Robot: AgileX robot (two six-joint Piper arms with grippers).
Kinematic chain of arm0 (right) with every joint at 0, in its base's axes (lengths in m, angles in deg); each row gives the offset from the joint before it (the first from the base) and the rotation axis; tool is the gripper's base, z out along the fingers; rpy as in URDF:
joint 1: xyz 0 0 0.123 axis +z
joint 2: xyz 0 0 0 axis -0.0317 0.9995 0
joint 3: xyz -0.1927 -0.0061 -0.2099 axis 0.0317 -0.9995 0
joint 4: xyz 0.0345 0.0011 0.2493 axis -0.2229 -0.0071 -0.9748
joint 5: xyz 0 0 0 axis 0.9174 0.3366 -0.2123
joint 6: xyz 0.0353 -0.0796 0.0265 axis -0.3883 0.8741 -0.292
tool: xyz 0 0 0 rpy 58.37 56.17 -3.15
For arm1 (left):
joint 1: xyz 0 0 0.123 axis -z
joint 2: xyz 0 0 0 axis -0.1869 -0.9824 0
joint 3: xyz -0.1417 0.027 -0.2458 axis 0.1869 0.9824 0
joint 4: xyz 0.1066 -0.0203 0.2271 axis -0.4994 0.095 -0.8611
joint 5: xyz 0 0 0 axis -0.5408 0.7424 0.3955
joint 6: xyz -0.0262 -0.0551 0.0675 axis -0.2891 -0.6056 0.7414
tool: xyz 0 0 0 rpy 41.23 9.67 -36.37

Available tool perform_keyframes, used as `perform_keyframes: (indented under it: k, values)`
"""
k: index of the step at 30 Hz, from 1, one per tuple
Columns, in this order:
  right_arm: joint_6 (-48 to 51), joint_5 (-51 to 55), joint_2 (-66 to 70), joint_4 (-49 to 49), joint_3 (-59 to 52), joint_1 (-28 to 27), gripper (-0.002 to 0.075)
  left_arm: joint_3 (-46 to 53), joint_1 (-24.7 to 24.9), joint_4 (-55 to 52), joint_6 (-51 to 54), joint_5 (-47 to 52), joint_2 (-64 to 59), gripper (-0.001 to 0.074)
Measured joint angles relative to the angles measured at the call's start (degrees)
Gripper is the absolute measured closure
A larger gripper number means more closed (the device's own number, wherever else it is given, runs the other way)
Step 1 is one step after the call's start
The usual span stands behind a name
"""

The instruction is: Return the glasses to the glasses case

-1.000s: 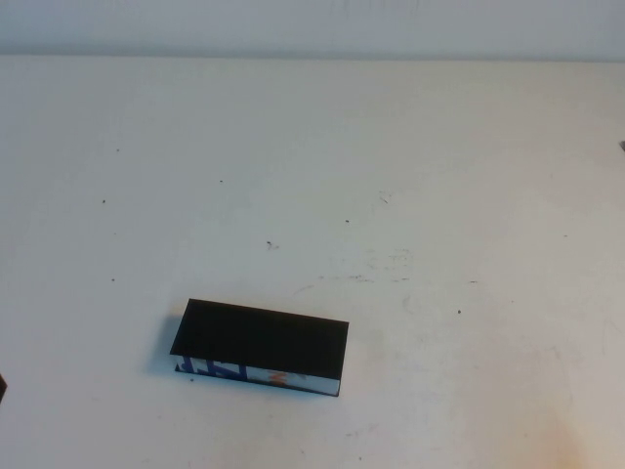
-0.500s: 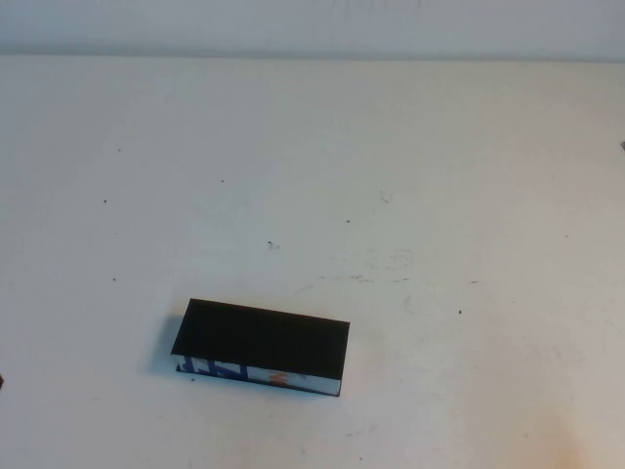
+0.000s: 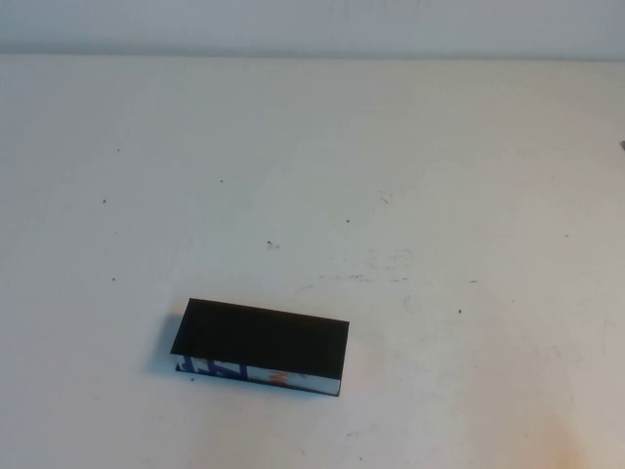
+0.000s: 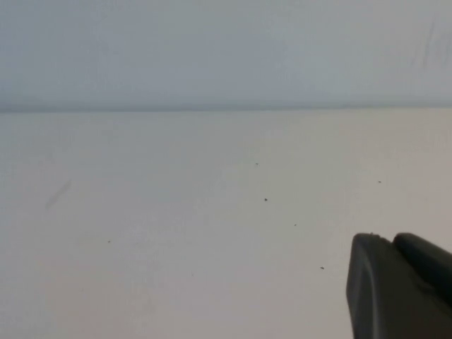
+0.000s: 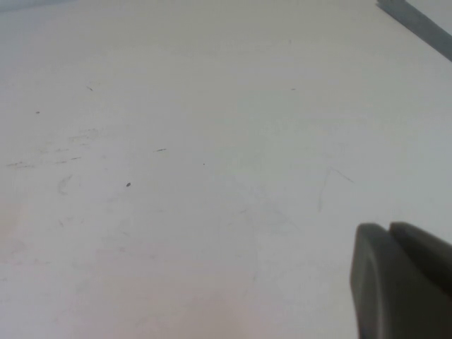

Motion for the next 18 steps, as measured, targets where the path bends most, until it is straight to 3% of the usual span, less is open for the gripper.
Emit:
perform_keyframes:
  k: [10,18]
  values:
    - [0.0,0.0,0.0,-0.1,0.0,0.0,0.0740,0.0,-3.9,-1.5,-0.8,15.3,3.3,0.0736]
    - [0.0,0.0,-0.1,-0.1,0.0,0.0,0.0740,0.0,-4.1,-1.7,-0.7,15.7,3.3,0.0736]
